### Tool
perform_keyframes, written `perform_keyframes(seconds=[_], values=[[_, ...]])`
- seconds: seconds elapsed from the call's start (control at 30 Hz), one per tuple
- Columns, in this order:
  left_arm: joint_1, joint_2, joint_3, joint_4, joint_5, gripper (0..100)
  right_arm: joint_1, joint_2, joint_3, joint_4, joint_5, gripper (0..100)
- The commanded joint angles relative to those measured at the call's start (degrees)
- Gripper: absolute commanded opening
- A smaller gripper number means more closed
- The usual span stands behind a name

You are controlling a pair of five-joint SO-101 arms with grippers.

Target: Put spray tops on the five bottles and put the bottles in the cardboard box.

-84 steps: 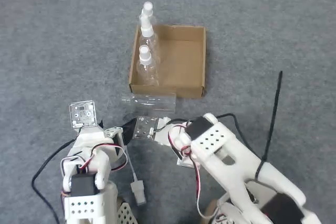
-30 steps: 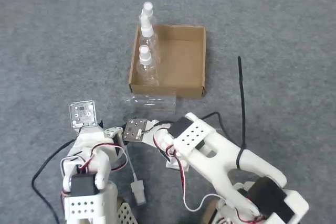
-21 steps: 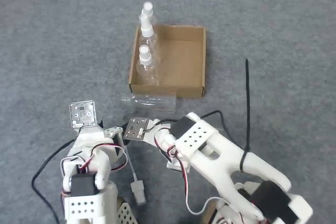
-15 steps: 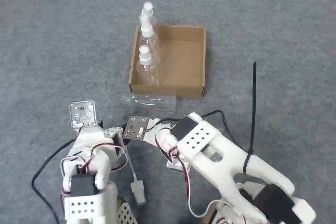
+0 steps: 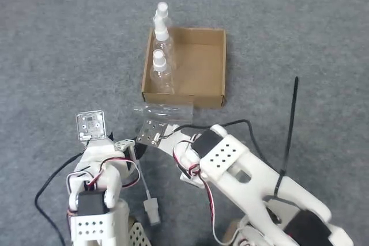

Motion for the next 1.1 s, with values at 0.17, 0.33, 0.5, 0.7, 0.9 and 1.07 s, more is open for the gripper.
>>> perform_keyframes(seconds=[0.17,0.33,0.5,0.7,0.9,1.07], values=[[-0.4,-0.7,-0.7,0.3,-0.6,33,-0.2,-5.2,-3.2,0.6,-2.4,13.3],[-0.4,-0.7,-0.7,0.3,-0.6,33,-0.2,-7.4,-2.3,0.3,-2.4,13.3],[-0.4,-0.7,-0.7,0.3,-0.6,33,-0.2,-11.3,-0.7,0.0,-2.4,13.3],[-0.4,-0.7,-0.7,0.3,-0.6,33,-0.2,-18.1,1.7,0.0,-2.5,13.3],[-0.4,-0.7,-0.7,0.3,-0.6,33,-0.1,-24.1,3.7,0.0,-2.5,13.3],[-0.4,-0.7,-0.7,0.3,-0.6,33,-0.1,-27.5,5.8,-1.7,-2.5,13.3]])
